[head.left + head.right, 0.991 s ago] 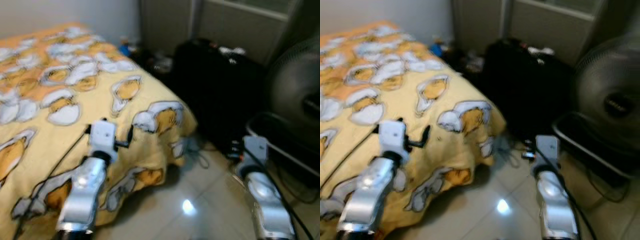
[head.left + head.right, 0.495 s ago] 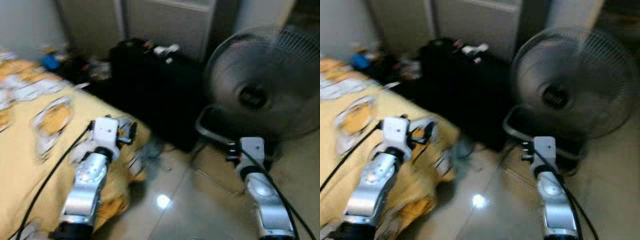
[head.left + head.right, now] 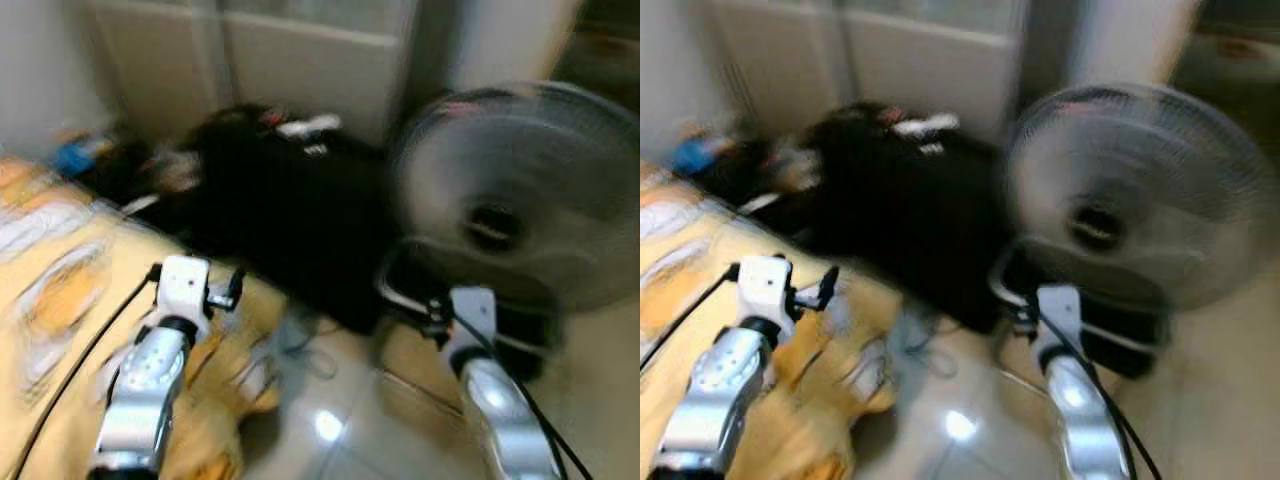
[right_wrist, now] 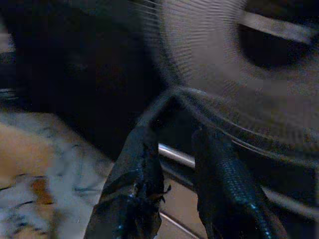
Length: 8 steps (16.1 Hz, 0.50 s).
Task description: Clean up the room
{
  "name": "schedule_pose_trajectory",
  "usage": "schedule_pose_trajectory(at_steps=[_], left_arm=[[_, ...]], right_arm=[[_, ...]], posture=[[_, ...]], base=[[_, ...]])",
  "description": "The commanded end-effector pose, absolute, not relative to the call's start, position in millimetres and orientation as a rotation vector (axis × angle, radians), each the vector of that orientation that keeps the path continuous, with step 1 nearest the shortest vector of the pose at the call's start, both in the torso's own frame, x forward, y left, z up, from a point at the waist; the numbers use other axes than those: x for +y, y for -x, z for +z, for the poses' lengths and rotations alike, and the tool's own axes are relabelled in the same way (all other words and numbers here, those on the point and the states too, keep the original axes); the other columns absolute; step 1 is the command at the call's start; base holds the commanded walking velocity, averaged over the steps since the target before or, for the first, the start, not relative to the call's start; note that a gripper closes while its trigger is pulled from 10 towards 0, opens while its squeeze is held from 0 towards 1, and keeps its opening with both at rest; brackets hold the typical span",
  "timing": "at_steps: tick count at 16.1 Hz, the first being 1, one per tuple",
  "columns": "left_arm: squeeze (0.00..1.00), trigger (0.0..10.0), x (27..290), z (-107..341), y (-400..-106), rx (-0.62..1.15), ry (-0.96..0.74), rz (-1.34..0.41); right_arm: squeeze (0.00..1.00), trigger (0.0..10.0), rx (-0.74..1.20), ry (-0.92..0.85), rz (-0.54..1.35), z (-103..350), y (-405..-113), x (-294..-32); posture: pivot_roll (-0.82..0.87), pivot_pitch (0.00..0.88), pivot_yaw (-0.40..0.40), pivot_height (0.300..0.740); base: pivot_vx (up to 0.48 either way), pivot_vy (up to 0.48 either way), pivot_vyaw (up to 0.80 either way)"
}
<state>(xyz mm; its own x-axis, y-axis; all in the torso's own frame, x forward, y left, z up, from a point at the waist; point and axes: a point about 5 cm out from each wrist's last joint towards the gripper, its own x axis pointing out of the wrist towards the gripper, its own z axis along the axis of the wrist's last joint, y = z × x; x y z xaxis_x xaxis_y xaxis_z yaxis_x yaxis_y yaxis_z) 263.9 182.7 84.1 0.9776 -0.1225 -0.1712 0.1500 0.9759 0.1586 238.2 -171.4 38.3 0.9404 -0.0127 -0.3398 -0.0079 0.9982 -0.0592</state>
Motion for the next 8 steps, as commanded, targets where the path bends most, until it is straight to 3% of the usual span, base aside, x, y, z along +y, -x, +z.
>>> schedule_pose_trajectory(at_steps=[1, 8], left_arm=[[0.0, 10.0, 170.9, 87.5, -268.7, 0.143, -0.166, -0.189], [0.0, 10.0, 169.1, 74.1, -268.0, 0.173, -0.146, -0.193]], right_arm=[[0.0, 10.0, 0.339, 0.057, -0.048, 40.9, -237.4, -181.9], [0.0, 10.0, 0.433, 0.065, -0.042, 26.2, -215.0, -188.9]], posture=[[-0.01, 0.0, 0.069, 0.74], [-0.03, 0.0, 0.042, 0.74]], base=[[0.382, 0.0, -0.79], [0.384, 0.0, -0.78]])
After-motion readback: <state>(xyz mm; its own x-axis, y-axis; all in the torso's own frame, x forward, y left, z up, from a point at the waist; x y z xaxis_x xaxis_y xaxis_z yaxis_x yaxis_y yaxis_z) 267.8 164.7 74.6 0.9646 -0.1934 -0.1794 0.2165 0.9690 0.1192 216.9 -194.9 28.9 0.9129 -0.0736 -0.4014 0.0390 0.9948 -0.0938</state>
